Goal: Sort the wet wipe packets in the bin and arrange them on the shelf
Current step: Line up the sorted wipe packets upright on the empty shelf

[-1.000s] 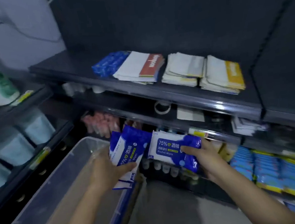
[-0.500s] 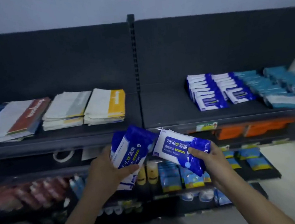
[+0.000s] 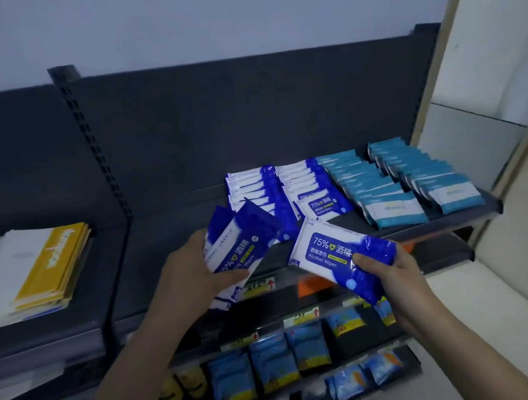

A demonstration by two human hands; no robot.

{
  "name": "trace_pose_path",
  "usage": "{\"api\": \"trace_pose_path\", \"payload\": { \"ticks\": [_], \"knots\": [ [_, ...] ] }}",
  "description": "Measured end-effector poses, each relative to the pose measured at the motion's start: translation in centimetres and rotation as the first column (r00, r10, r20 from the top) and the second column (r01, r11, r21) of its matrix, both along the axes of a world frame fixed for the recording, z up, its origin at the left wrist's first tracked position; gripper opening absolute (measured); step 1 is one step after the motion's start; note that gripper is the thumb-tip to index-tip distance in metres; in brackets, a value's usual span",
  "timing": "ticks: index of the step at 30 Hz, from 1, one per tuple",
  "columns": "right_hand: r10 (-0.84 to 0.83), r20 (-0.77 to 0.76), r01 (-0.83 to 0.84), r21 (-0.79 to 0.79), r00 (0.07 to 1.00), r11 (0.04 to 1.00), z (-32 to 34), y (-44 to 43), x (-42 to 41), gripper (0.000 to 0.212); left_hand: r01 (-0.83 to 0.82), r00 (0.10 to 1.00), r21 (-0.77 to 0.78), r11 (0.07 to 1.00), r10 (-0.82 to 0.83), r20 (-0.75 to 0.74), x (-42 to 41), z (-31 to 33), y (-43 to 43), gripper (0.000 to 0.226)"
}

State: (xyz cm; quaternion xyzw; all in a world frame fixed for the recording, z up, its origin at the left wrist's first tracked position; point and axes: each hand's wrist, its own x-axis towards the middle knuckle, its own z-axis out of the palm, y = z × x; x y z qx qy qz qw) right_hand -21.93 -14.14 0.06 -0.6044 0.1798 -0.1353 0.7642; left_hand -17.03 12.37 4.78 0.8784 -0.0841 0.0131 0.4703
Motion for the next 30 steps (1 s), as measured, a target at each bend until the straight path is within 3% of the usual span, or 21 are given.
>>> {"api": "trace_pose_path", "payload": {
  "ticks": [5,11,21,27,30],
  "knots": [
    [-0.032,-0.002,0.031,-0.101,0.999,0.994,0.6,-2.8,4.2,0.025,0.059,0.998,0.099,0.993,-0.062,0.023,5.6,-0.6,-2.5,0.063],
    [0.016,-0.064,-0.034,-0.286,0.998,0.958,1.5,-5.3,10.1,0.027,0.141,0.990,0.102,0.985,-0.140,-0.020,11.6,-1.0,-4.8,0.063],
    [0.275,-0.237,-0.355,-0.436,0.932,0.827,0.5,-7.1,15.7,0.031,0.212,0.975,0.108,0.971,-0.204,-0.085,17.4,-1.4,-5.5,0.058],
    [0.151,-0.111,-0.186,-0.481,0.982,0.857,1.6,-9.0,16.9,0.027,0.241,0.966,0.112,0.964,-0.226,-0.125,17.7,-1.1,-7.6,0.057],
    [0.032,-0.003,-0.030,-0.421,0.999,0.907,2.7,-11.0,17.6,0.026,0.283,0.952,0.175,0.943,-0.254,-0.171,17.7,-1.1,-9.9,0.083]
  ]
}}
